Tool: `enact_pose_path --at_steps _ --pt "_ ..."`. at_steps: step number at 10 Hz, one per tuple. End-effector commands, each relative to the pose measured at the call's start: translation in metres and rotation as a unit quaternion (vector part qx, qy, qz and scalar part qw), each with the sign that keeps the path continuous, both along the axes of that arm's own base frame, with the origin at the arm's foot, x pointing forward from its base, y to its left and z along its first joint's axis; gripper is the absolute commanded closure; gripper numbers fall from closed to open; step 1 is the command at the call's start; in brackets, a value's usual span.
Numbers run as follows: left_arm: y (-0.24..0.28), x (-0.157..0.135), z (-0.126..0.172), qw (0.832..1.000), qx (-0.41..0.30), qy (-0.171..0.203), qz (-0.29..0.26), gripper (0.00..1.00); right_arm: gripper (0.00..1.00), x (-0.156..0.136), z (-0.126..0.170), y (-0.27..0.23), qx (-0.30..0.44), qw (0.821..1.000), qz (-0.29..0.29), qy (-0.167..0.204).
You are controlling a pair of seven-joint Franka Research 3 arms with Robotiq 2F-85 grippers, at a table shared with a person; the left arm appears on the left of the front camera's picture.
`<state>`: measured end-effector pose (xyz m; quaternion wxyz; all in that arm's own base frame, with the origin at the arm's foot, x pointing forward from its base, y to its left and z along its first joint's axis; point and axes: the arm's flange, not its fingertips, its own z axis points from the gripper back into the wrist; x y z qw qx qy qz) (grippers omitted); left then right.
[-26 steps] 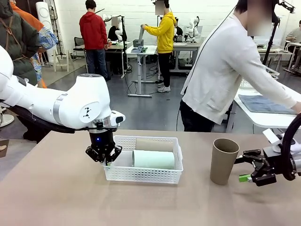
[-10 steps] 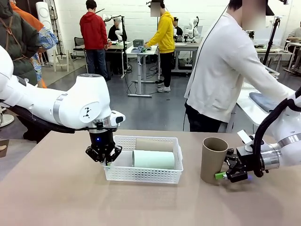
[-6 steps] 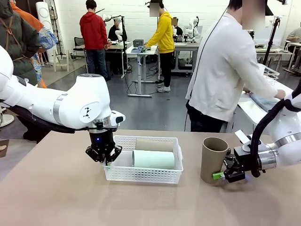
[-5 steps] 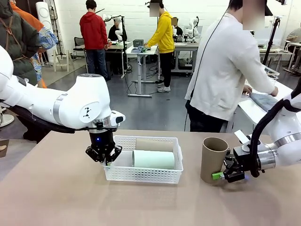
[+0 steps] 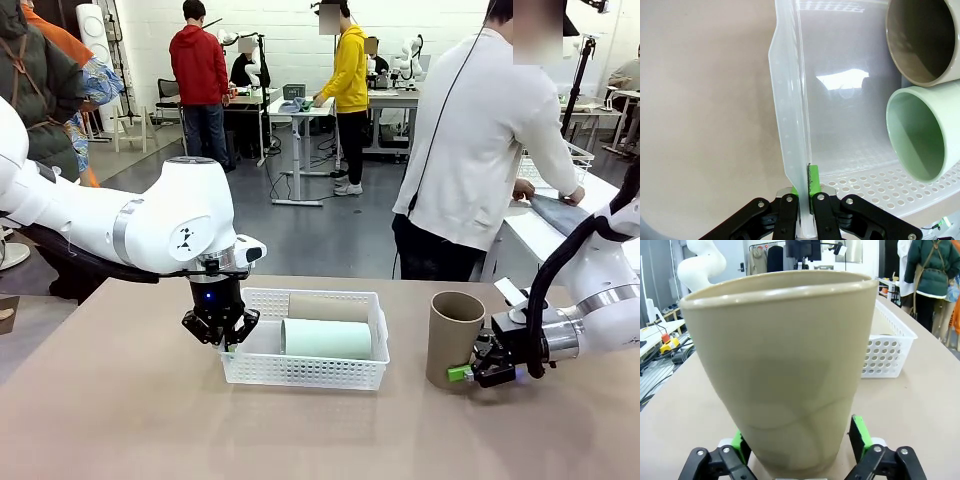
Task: Clean and organize the cups into the basket.
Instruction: Pick up the Reusable plastic cup from the right side of the table and stack it inside the Organizing basket in the center of the table.
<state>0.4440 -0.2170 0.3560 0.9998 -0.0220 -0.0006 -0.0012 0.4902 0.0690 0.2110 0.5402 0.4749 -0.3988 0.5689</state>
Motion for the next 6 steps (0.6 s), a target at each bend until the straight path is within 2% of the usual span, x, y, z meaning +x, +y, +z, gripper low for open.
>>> enact_pose_path --at_steps 1,2,3,5,6 --pt "-0.001 0.000 0.003 1.000 -0.002 -0.004 0.000 1.00 0.41 0.005 -0.001 0.003 0.004 1.000 0.004 0.000" --pt "-0.001 0.000 0.003 1.000 -0.002 -0.004 0.000 1.00 0.63 0.004 -0.002 0.003 0.003 1.000 0.007 -0.002" --pt "-0.001 0.000 0.003 1.000 -0.002 -0.004 0.000 1.00 0.99 0.003 -0.002 0.003 0.003 1.000 0.008 -0.003" --pt "-0.001 0.000 0.003 1.000 -0.002 -0.004 0.000 1.00 1.00 0.001 0.002 0.003 0.004 1.000 0.007 -0.003" --pt "-0.001 0.000 0.003 1.000 -0.002 -0.004 0.000 1.00 1.00 -0.006 0.018 0.004 -0.011 1.000 -0.005 -0.002"
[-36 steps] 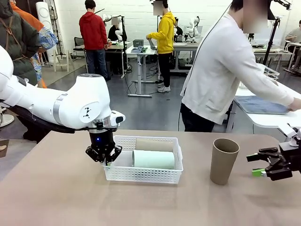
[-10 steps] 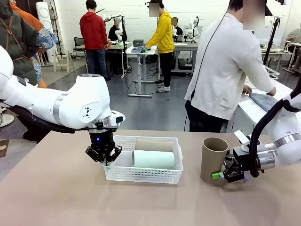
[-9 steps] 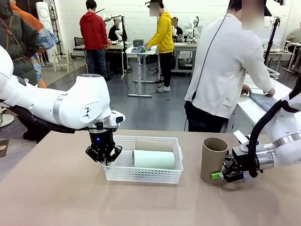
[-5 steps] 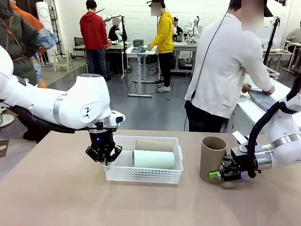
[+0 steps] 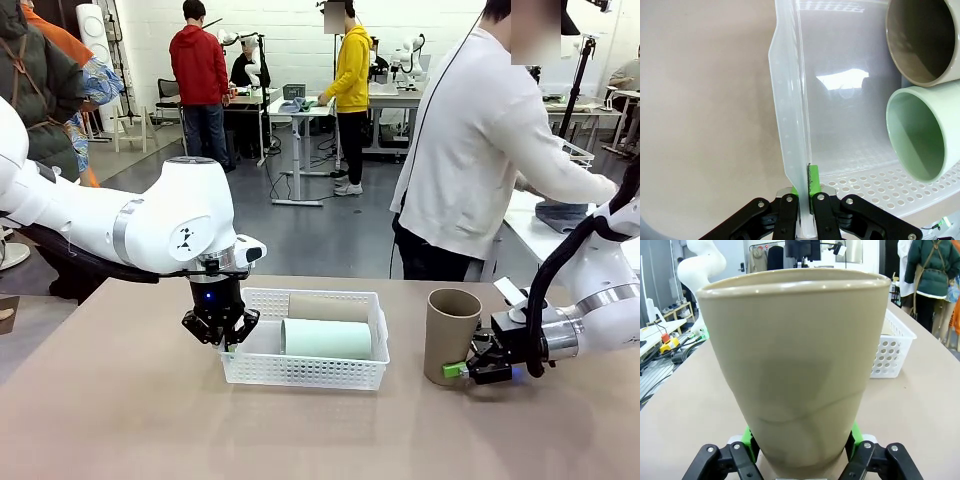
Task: Clean and organize the cups into the basket.
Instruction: Pick up the Reusable plastic cup from the right side of the table and stack it inside the Organizing basket in the center of the table.
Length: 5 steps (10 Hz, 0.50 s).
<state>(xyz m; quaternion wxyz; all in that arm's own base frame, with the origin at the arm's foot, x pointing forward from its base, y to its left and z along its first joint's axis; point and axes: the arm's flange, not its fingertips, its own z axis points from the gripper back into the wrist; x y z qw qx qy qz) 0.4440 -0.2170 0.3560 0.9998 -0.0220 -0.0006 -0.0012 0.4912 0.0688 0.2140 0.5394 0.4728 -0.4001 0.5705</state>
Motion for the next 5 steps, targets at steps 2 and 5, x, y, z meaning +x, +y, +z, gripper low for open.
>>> enact_pose_path --at_steps 2,5 --pt "-0.001 0.000 0.003 1.000 -0.002 -0.004 0.000 1.00 0.41 -0.022 0.084 0.003 -0.063 0.993 -0.084 0.046" --pt "-0.001 0.000 0.003 1.000 -0.002 -0.004 0.000 1.00 0.99 -0.044 0.184 0.000 -0.076 0.987 -0.122 0.070"
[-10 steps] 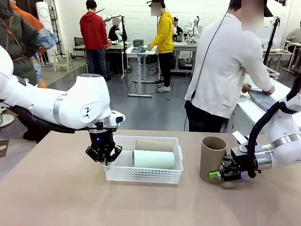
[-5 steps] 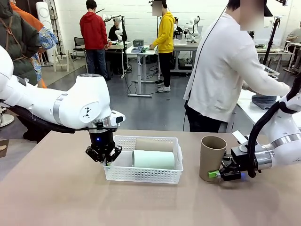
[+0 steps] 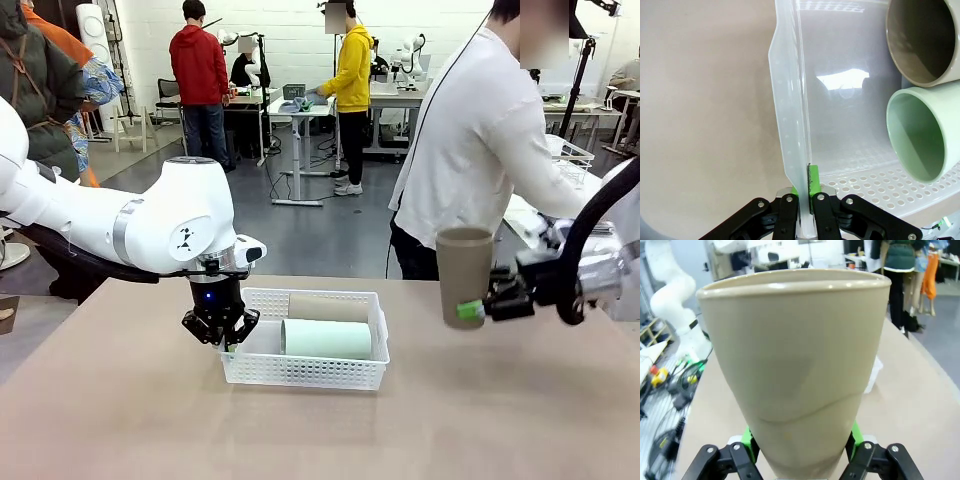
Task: Clean and organize the cups into the basket.
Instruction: Pick up the Reusable plastic cup from the right side of the table and stack it inside the Organizing basket in the center of the table.
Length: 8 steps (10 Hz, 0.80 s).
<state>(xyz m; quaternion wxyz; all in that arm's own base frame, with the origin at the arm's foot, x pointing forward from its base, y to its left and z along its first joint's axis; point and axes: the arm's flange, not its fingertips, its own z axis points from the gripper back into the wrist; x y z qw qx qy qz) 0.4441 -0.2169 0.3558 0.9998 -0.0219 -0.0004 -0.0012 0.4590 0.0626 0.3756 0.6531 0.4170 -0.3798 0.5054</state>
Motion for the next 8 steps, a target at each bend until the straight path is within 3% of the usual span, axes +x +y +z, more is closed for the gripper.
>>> enact_pose_path --at_steps 1,3,8 --pt "-0.001 0.000 0.004 1.000 -0.002 -0.004 0.000 1.00 0.99 -0.017 0.045 0.007 -0.001 1.000 -0.016 0.009" --pt "-0.001 0.000 0.004 1.000 -0.002 -0.004 0.000 1.00 0.99 -0.031 0.073 0.011 0.006 1.000 -0.017 -0.006" --pt "-0.001 0.000 0.004 1.000 -0.002 -0.004 0.000 1.00 0.99 -0.022 0.080 0.008 0.006 1.000 -0.020 -0.010"
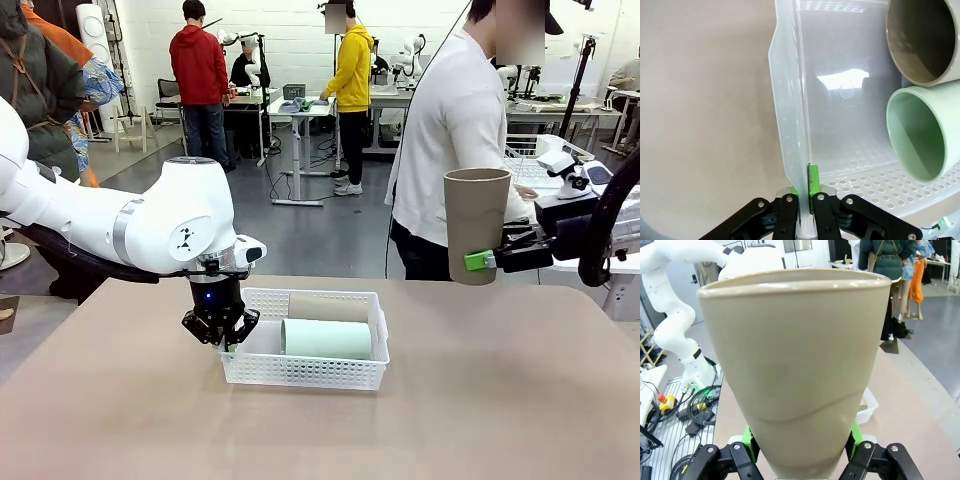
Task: Clean and organize the cups into the basket.
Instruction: Pick up the Reusable plastic cup from the right side of the table and stack it inside the Organizing basket in the center of the table.
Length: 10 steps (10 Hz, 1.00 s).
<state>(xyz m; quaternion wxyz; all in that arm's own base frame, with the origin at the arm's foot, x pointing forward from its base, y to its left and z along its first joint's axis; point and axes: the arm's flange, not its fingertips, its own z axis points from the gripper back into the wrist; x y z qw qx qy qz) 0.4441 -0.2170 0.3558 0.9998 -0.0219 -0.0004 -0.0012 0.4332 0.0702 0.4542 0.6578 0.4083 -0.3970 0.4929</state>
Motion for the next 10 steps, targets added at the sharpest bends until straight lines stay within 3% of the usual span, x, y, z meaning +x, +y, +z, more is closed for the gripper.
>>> enact_pose_path --at_steps 1,3,4,7,10 --pt "-0.001 0.000 0.004 1.000 -0.002 -0.004 0.000 1.00 0.99 0.004 0.001 0.000 0.001 1.000 0.001 -0.002" --pt "-0.001 0.000 0.004 1.000 -0.002 -0.004 0.000 1.00 0.99 0.004 0.001 0.000 0.001 1.000 0.001 -0.002" --pt "-0.001 0.000 0.004 1.000 -0.002 -0.004 0.000 1.00 0.21 0.000 0.000 0.000 0.000 1.000 0.000 0.000" --pt "-0.001 0.000 0.004 1.000 -0.002 -0.004 0.000 1.00 0.21 0.053 0.002 0.090 -0.099 0.989 0.059 0.094" --pt "-0.001 0.000 0.004 1.000 -0.002 -0.004 0.000 1.00 0.21 0.091 -0.014 0.163 -0.202 0.968 0.090 0.122"
